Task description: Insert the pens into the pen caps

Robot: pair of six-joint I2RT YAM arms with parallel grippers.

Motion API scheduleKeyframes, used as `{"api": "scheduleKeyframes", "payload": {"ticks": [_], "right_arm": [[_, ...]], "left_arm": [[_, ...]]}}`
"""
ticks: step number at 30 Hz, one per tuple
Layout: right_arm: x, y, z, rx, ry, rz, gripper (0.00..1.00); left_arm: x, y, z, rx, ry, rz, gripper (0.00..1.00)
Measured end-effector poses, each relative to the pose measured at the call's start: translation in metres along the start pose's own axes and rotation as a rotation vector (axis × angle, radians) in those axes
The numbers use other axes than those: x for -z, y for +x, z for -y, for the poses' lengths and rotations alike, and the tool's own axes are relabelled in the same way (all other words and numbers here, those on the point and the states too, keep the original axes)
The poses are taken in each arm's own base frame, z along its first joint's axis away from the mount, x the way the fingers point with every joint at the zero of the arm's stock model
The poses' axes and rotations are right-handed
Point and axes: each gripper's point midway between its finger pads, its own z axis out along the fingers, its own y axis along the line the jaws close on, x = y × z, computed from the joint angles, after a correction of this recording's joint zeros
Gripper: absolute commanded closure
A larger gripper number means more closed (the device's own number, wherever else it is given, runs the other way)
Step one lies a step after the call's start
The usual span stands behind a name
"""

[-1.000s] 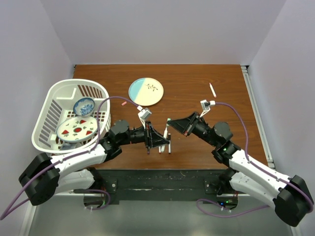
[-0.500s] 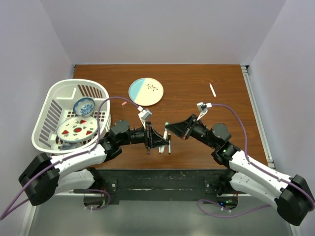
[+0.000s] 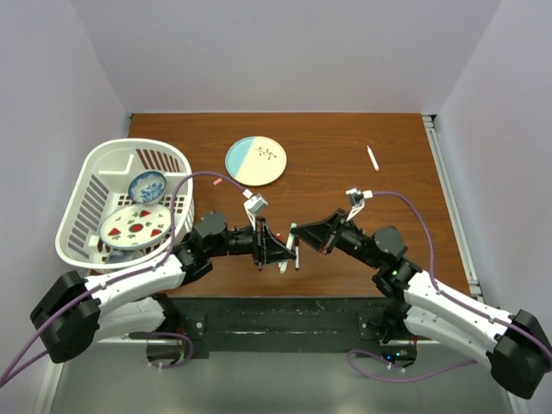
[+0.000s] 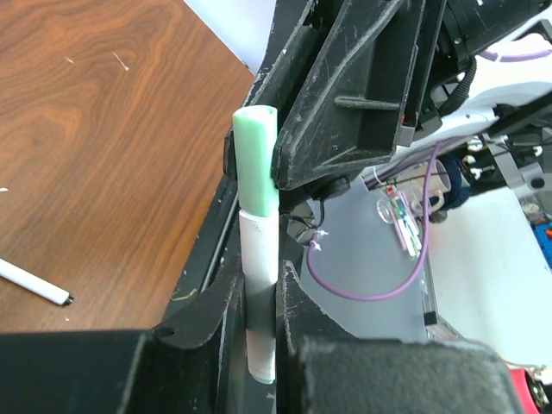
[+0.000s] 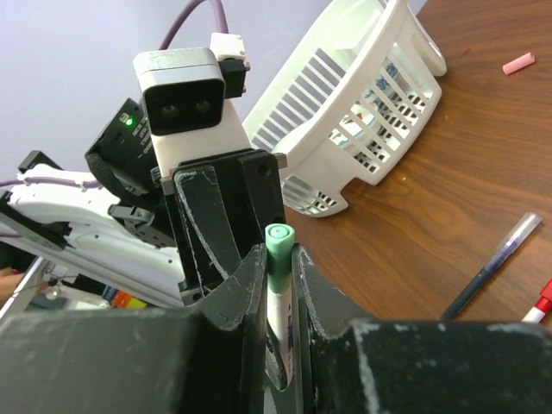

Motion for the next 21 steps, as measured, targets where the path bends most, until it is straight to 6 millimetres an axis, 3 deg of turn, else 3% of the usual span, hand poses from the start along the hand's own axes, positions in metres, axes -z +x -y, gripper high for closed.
{"api": "scheduleKeyframes", "payload": {"ticks": [4,8,13,18,21], "right_arm": [[0.003,0.002,-0.004,-0.001,-0.012,0.000,0.63],[0.009,0.009,-0.012,0.002,-0.024,-0.034,0.45],[0.007,-0.009,-0.033,0.034,-0.046,-0.020,0.25],[0.000,-0.025,-0.054,0.079,-0.077,-0.019,0.22],[-0.009,-0.032,-0.061,0.106,-0.084,-0.028,0.28]], "left_arm": [[0.001,0.001,0.003,-0.009,0.015,-0.008,1.00],[0.003,-0.011,0.009,-0.035,0.024,0.030,1.00],[0.010,-0.020,0.023,-0.075,0.049,0.062,1.00],[0.018,-0.026,0.035,-0.111,0.073,0.087,1.00],[0.021,-0.028,0.041,-0.126,0.089,0.095,1.00]]}}
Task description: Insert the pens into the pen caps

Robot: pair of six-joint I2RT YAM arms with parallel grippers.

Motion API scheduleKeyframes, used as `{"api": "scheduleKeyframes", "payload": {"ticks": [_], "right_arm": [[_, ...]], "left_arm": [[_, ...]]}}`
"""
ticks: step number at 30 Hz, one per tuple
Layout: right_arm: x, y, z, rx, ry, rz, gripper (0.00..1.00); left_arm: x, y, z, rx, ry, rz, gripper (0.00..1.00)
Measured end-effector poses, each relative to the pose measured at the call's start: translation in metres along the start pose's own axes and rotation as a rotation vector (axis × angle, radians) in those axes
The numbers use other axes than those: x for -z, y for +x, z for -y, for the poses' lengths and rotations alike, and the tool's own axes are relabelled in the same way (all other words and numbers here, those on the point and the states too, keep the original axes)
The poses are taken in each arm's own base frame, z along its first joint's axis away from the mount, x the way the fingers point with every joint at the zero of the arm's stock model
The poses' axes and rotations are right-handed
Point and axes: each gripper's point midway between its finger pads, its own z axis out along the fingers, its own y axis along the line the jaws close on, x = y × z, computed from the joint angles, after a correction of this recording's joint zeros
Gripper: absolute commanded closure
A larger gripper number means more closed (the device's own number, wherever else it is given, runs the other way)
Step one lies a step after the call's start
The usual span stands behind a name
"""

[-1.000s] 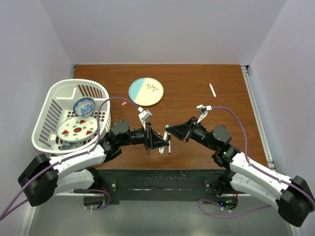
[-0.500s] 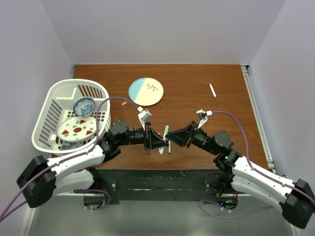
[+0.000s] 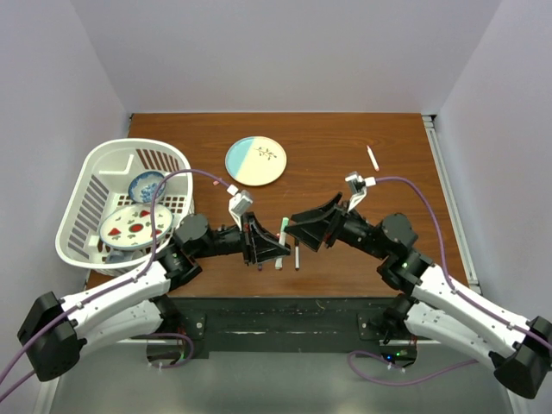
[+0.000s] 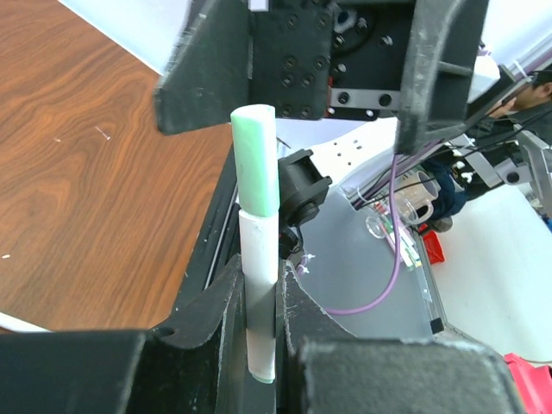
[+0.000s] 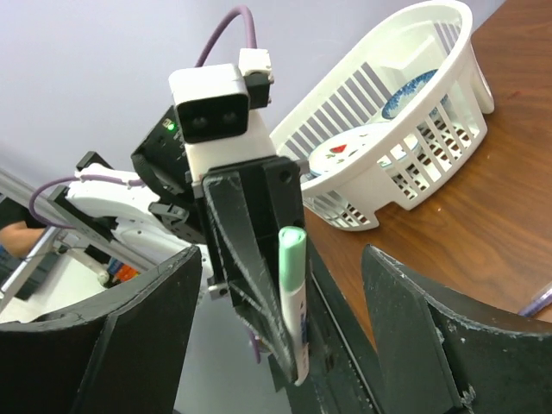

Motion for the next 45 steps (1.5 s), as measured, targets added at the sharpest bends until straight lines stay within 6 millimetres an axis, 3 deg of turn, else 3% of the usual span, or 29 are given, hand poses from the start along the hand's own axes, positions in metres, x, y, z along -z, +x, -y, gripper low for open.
{"api": "scheduleKeyframes", "payload": {"ticks": [6,12,20,27,28,30,45], "right_arm": [[-0.020,0.003,0.003,0.024,-0.001,-0.066,0.50],[-0.030,0.013,0.010,0.009,0.000,-0.115,0.56],[-0.031,0.010,0.003,0.017,-0.033,-0.105,0.73],[-0.027,0.016,0.002,0.014,-0.057,-0.106,0.78],[-0.025,0.021,0.003,0.011,-0.059,-0.118,0.82],[-0.023,0.030,0.006,0.003,-0.063,-0.138,1.00],[-0.018,0.053,0.010,0.027,-0.096,-0.130,1.00]], "left_arm": [[0.002,0.001,0.004,-0.004,0.017,-0.007,1.00],[0.005,0.011,0.001,0.008,0.015,-0.028,1.00],[0.006,0.012,0.001,0.006,0.015,-0.030,1.00],[0.006,0.013,0.000,0.001,0.013,-0.034,1.00],[0.006,0.014,-0.001,-0.002,0.010,-0.037,1.00],[0.007,0.016,-0.002,-0.001,0.007,-0.047,1.00],[0.009,0.033,-0.007,0.020,-0.009,-0.122,1.00]]}}
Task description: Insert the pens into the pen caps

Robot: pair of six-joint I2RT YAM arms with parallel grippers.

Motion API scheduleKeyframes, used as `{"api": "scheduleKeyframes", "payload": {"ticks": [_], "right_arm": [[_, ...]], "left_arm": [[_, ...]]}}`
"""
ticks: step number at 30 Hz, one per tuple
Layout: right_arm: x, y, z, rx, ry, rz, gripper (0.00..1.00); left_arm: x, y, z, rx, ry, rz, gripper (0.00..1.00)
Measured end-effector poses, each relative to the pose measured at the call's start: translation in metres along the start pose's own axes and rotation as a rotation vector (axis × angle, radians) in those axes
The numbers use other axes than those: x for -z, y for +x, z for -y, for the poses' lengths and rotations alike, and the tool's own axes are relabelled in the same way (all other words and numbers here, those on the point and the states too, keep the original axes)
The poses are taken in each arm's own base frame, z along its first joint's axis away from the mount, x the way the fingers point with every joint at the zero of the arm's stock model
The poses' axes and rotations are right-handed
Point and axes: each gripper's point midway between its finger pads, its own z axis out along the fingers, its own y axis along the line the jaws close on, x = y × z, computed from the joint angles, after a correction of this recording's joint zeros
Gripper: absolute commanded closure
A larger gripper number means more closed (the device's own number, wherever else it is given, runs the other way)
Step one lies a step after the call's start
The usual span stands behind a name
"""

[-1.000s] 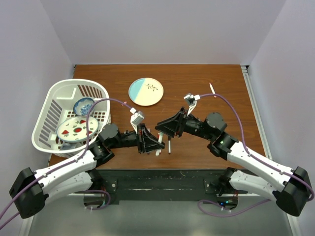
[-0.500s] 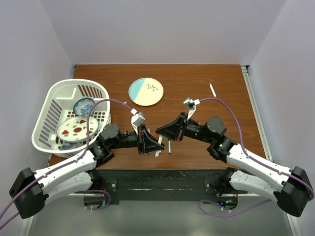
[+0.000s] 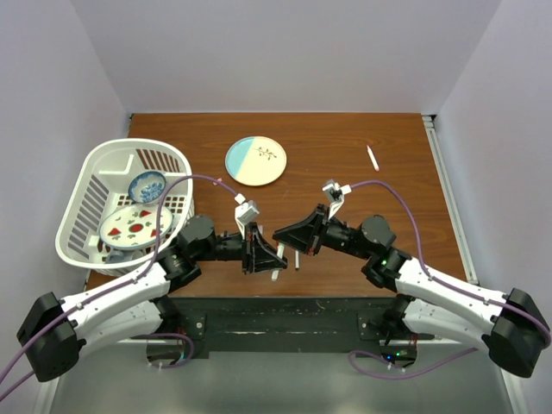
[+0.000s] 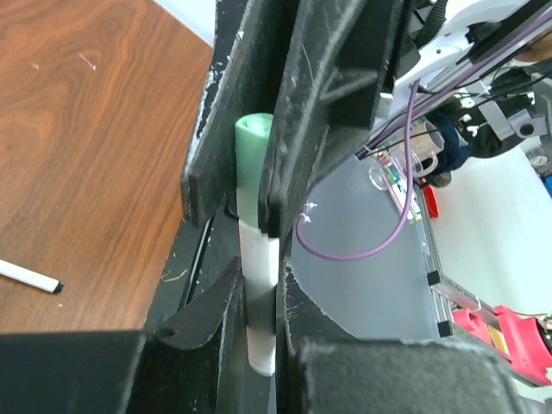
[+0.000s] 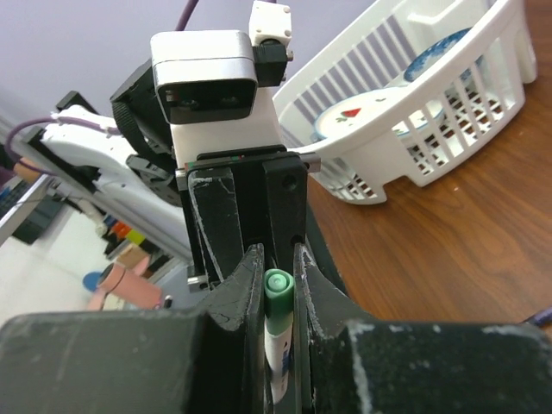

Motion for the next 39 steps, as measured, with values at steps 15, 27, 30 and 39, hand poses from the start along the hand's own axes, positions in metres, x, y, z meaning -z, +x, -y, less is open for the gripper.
{"api": "scheduleKeyframes", "payload": {"ticks": [15,27,30,39], "right_arm": [[-0.002,0.009,-0.008,0.018,0.003,0.092,1.00],[-0.004,0.009,-0.016,0.015,-0.008,0.141,1.00],[-0.002,0.009,-0.015,0.013,0.003,0.147,1.00],[-0.007,0.009,-0.013,0.007,0.023,0.194,1.00]], "left_arm": [[0.006,0.004,0.006,0.025,0.060,-0.104,1.00],[0.011,-0.001,0.011,-0.020,0.064,-0.175,1.00],[0.013,-0.001,0.010,-0.030,0.056,-0.198,1.00],[0.018,-0.006,0.009,0.022,0.111,-0.245,1.00]]}}
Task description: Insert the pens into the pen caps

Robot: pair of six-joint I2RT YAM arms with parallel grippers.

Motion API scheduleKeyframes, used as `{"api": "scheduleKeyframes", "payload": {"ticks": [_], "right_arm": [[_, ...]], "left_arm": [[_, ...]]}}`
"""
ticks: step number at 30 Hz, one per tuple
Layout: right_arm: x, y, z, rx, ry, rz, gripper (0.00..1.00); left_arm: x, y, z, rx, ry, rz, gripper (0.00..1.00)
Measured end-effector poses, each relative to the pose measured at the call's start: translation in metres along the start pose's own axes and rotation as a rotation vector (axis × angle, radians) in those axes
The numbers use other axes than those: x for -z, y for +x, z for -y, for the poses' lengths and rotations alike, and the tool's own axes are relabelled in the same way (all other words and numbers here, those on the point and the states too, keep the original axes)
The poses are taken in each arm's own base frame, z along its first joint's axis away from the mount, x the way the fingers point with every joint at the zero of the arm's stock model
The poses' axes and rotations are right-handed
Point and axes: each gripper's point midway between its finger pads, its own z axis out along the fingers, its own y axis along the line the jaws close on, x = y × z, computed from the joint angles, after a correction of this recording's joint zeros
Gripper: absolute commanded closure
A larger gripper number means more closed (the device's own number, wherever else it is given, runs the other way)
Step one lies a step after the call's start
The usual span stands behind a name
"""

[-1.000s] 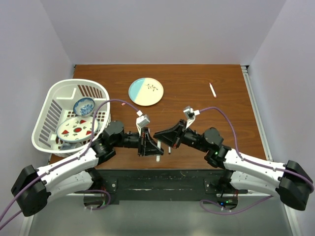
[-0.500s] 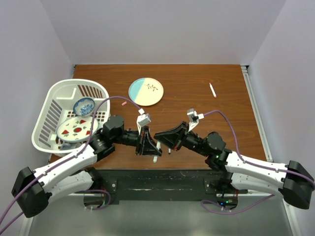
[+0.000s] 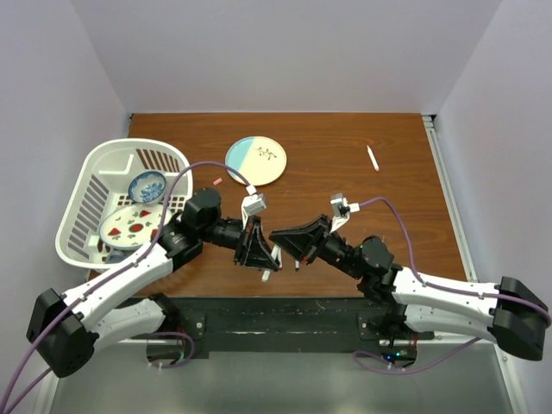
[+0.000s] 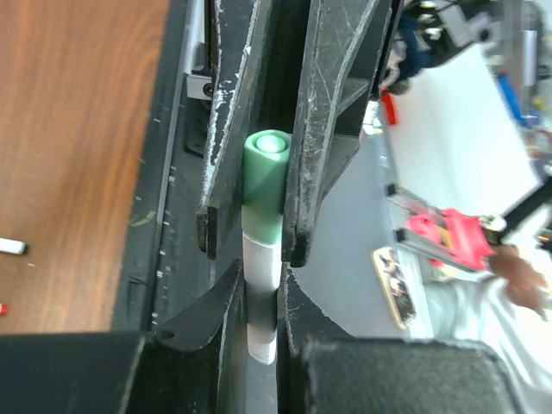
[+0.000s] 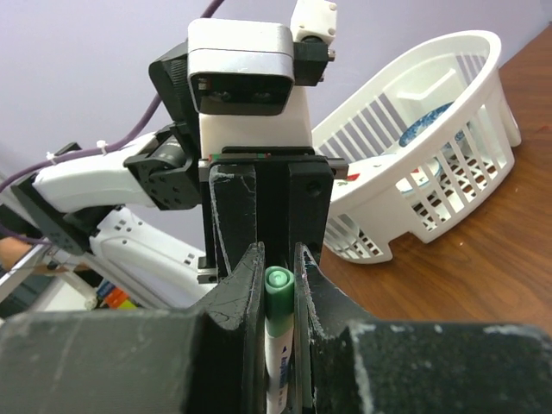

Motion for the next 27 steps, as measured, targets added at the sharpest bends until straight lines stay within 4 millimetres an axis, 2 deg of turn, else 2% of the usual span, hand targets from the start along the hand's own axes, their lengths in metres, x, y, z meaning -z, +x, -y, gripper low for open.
{"api": "scheduleKeyframes", "payload": {"ticks": [8,17,23,25,26,27], "right_arm": [[-0.009,-0.005,0.007,-0.023,0.057,0.082,1.00],[-0.016,-0.004,0.003,-0.063,0.086,0.136,1.00],[-0.015,-0.019,-0.014,-0.062,0.144,0.130,1.00],[-0.014,-0.027,-0.021,-0.053,0.165,0.127,1.00],[-0.014,-0.029,-0.024,-0.045,0.173,0.124,1.00],[-0.013,-0.033,-0.027,-0.036,0.190,0.122,1.00]], "left_arm": [[0.014,-0.012,-0.004,0.041,0.071,0.012,1.00],[0.022,-0.011,-0.001,0.050,0.073,0.010,1.00],[0.027,-0.019,0.011,-0.020,0.055,0.054,1.00],[0.030,-0.025,0.017,-0.066,0.047,0.083,0.93],[0.031,-0.028,0.019,-0.086,0.047,0.095,0.84],[0.033,-0.031,0.021,-0.106,0.041,0.110,0.78]]}}
